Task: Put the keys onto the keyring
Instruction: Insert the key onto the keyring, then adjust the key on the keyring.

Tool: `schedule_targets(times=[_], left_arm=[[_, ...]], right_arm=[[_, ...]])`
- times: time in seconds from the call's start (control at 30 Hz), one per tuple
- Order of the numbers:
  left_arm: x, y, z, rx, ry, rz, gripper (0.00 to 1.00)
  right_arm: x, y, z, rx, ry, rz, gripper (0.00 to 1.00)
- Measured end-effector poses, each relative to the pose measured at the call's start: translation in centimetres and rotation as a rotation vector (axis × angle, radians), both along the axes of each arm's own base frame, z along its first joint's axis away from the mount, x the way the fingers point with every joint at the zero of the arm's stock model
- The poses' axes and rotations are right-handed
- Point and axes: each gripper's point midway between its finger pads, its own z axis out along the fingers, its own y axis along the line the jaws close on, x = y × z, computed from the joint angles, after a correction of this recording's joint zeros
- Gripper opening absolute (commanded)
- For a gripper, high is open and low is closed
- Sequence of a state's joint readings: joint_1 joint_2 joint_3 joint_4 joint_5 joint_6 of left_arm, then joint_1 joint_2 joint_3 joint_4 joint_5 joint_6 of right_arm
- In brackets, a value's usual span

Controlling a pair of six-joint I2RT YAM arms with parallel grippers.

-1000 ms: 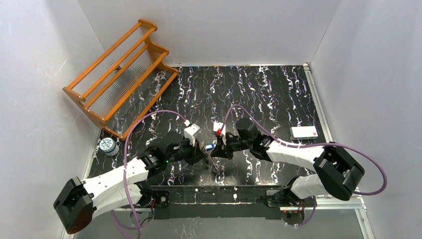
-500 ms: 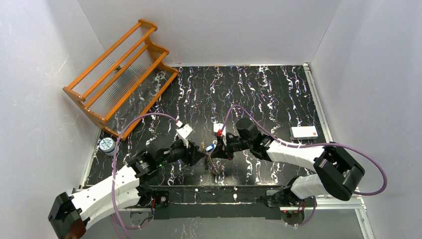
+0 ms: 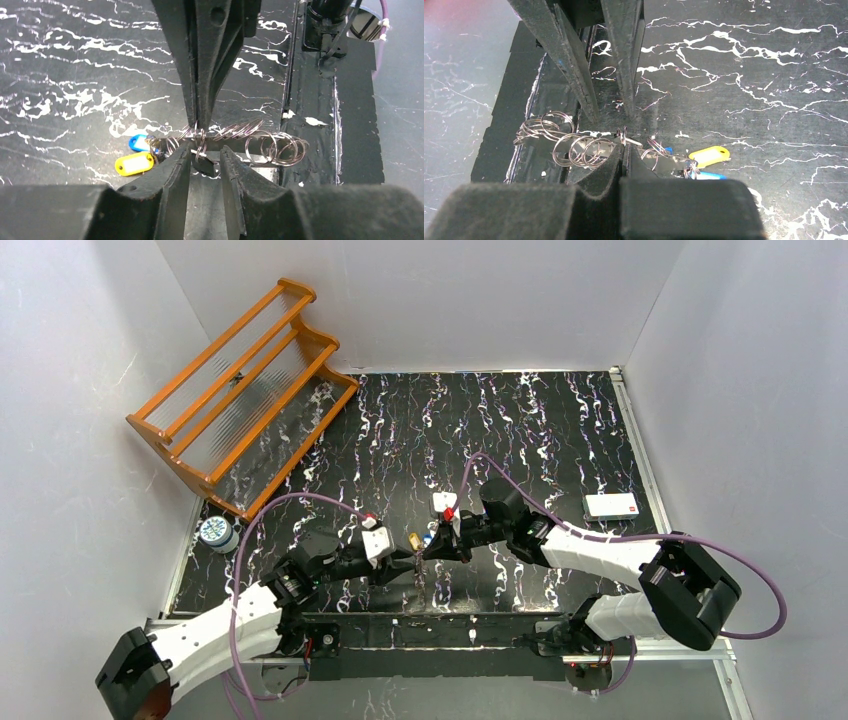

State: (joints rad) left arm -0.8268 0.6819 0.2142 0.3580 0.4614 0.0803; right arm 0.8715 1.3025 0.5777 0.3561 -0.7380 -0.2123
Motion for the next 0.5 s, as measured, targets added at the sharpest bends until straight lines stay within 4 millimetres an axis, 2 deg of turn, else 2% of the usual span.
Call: schedule_targets(times=[0.13,0.37,0.5], left_arm=[[-0.1,-0.6,0.2,-0.009,-0.058,-0.051,0.21],[0.0,-1.0,-1.0,0.019,-0.036,-0.070,0.15],[0.1,-1.0,-1.0,0.019,-0.035,-0.063,0.12]], right_arm=[[-0.1,0.0,0.1,0.004,-0.004,0.008,0.01],[-0.2,0.0,0.1,0.008,-0.010,0.016,0.01],[-0.2,0.0,0.1,0.010,-0.015,0.024,0.01]])
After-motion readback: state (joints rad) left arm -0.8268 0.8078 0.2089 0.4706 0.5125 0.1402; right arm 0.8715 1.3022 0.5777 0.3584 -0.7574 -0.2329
